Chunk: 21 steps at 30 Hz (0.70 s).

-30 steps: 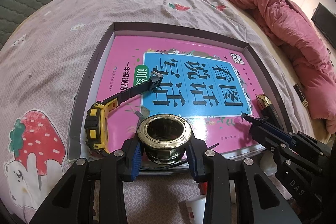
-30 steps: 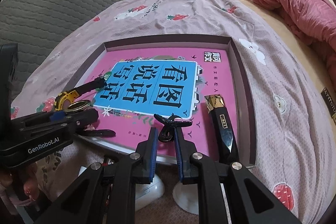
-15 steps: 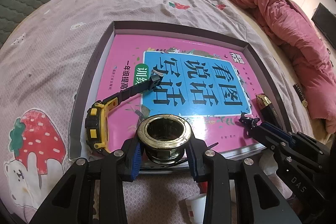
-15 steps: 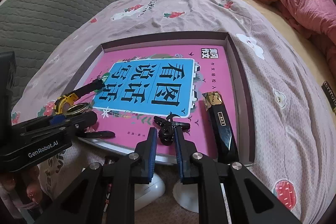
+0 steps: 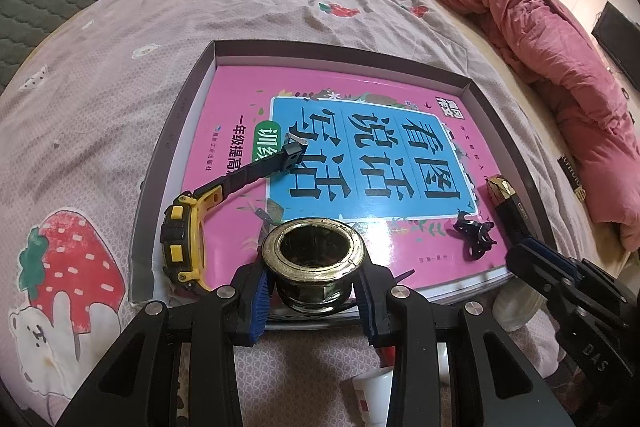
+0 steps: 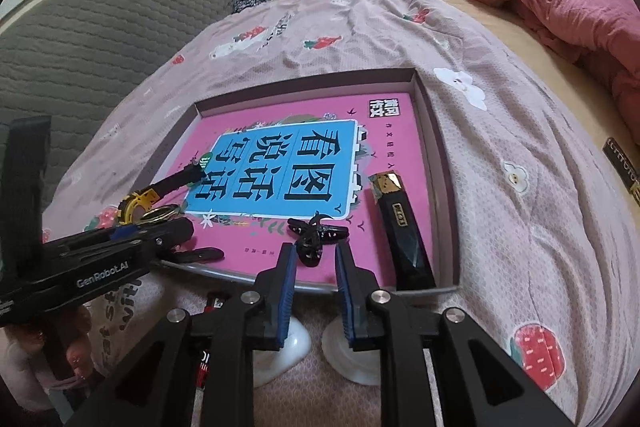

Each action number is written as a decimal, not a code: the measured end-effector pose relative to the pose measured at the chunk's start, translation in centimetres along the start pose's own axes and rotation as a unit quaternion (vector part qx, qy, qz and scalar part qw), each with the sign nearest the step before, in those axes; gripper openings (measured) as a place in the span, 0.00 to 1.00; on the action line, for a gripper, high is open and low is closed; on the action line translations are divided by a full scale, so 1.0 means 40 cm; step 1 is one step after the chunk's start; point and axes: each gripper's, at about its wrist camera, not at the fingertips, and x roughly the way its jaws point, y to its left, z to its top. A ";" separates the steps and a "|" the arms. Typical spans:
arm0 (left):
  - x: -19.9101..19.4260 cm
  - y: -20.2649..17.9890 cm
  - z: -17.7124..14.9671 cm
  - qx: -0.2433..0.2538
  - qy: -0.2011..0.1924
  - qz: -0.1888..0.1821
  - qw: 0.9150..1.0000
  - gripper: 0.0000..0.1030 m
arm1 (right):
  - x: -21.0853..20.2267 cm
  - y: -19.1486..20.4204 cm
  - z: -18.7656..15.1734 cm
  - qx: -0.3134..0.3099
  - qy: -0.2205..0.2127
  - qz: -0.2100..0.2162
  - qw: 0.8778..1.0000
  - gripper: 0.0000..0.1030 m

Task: Organize rigid objects
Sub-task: 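Lower ring into tray, open left gripper while right gripper releases black clip there, then withdraw both grippers from the tray toward the remaining objects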

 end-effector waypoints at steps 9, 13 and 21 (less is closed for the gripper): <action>-0.001 0.001 0.002 -0.006 0.001 -0.006 1.000 0.37 | -0.006 0.007 -0.002 -0.006 -0.005 -0.005 1.000 0.24; -0.009 0.004 -0.001 -0.007 -0.003 -0.016 1.000 0.46 | -0.009 0.004 -0.003 -0.001 -0.009 -0.005 1.000 0.33; -0.015 0.010 0.000 -0.008 -0.006 -0.015 1.000 0.47 | -0.018 -0.007 -0.003 0.007 -0.015 -0.008 1.000 0.33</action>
